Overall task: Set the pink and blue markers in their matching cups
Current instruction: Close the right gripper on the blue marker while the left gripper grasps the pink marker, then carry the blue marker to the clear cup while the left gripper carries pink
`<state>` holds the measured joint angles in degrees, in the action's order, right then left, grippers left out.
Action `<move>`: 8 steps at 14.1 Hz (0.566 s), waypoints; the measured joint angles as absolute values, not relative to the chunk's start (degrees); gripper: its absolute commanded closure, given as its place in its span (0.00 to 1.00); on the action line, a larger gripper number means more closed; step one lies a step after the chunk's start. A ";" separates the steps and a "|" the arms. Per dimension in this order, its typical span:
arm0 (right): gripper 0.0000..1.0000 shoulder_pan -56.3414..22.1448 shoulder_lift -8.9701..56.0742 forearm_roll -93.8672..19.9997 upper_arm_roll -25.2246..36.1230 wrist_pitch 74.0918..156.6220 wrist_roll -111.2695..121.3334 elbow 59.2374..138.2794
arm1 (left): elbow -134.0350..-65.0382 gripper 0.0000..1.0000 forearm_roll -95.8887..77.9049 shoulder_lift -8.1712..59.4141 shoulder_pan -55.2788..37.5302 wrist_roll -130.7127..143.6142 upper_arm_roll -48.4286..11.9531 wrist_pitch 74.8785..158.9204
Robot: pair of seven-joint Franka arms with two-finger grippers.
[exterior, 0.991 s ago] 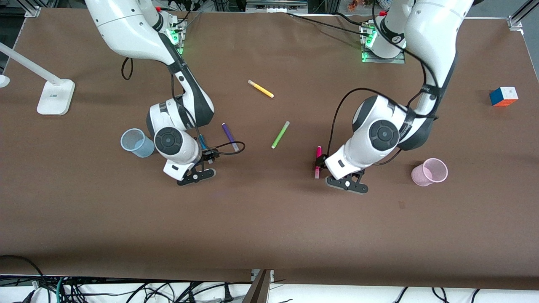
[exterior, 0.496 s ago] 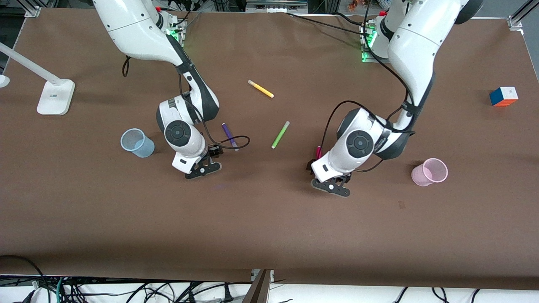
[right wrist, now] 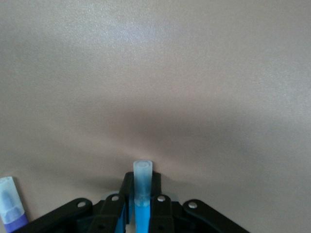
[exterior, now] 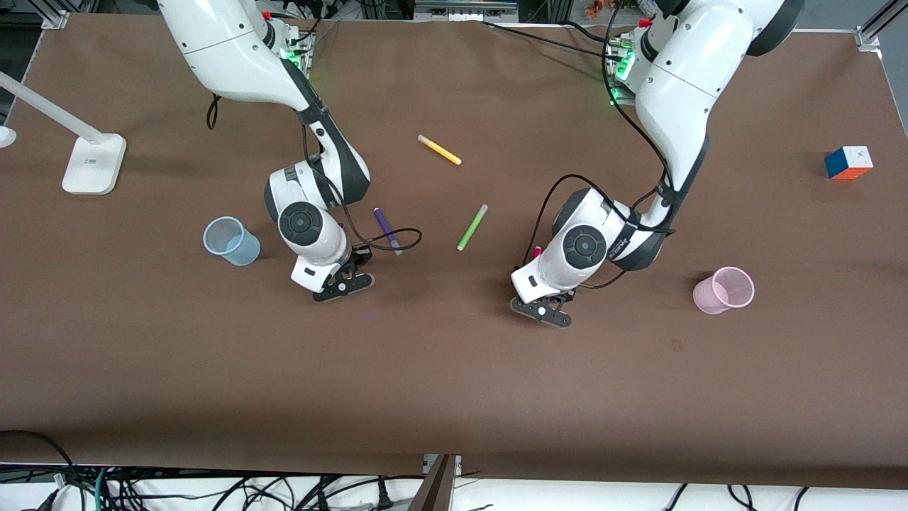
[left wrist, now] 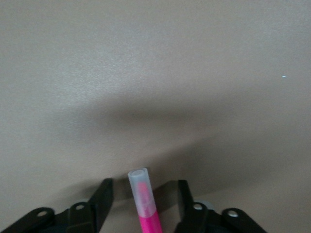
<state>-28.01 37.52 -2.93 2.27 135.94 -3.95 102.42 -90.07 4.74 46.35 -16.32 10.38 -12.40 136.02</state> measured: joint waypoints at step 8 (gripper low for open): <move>1.00 -21.11 27.77 -3.66 3.47 118.37 23.69 97.47 | -88.47 1.00 4.80 45.15 -14.55 3.99 -11.69 132.89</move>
